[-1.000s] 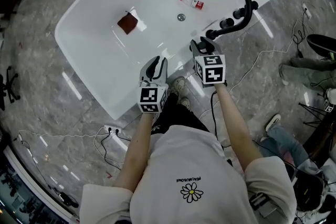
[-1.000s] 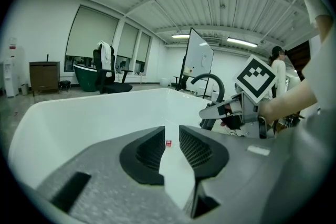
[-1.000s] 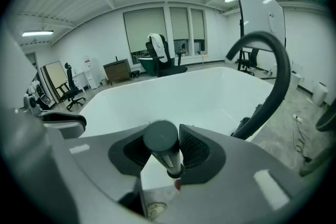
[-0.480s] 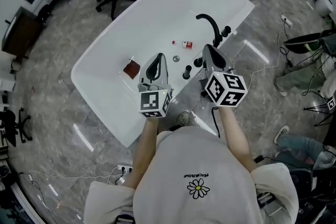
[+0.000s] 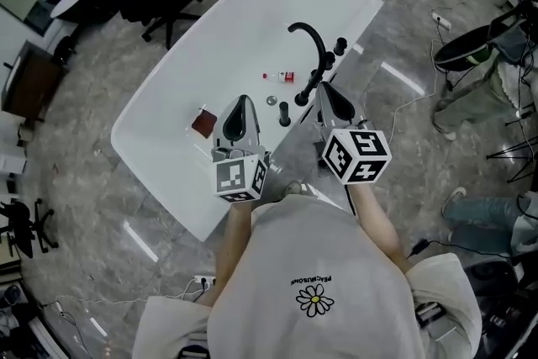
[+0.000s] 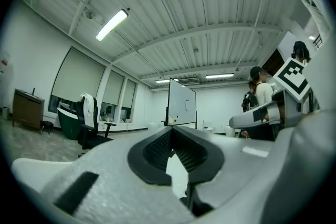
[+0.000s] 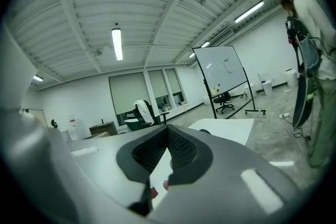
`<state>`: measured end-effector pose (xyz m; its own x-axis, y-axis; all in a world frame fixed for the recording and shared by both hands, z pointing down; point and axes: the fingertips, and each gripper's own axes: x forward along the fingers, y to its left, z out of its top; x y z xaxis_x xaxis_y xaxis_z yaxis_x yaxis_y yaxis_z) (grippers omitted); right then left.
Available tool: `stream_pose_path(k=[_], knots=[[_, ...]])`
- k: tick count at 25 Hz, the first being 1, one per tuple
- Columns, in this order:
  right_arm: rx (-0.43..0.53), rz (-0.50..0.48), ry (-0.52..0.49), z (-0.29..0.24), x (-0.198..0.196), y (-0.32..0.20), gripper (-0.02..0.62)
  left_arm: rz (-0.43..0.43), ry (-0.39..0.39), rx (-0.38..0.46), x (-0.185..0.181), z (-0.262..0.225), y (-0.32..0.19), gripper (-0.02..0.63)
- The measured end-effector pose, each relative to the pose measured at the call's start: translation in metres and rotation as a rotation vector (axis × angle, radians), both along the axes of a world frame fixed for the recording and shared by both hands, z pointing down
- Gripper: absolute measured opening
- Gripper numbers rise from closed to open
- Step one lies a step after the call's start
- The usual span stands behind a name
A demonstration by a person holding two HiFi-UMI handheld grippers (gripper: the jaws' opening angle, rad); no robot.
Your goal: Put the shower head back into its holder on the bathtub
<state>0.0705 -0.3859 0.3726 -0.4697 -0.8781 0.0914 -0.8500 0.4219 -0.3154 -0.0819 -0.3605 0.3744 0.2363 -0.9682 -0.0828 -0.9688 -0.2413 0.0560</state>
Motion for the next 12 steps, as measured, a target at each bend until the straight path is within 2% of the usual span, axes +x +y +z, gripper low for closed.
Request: stream_pose_path(k=[6,12], knots=[[0.01,-0.084,0.053,0.004,-0.024,0.018,0.003,0.001,-0.057,-0.003,0.007,-0.008,0.013,-0.002],[0.007,-0.125,0.052,0.01,-0.036,0.036,0.003,-0.025,-0.088,-0.01,-0.001,-0.008,0.03,-0.002]])
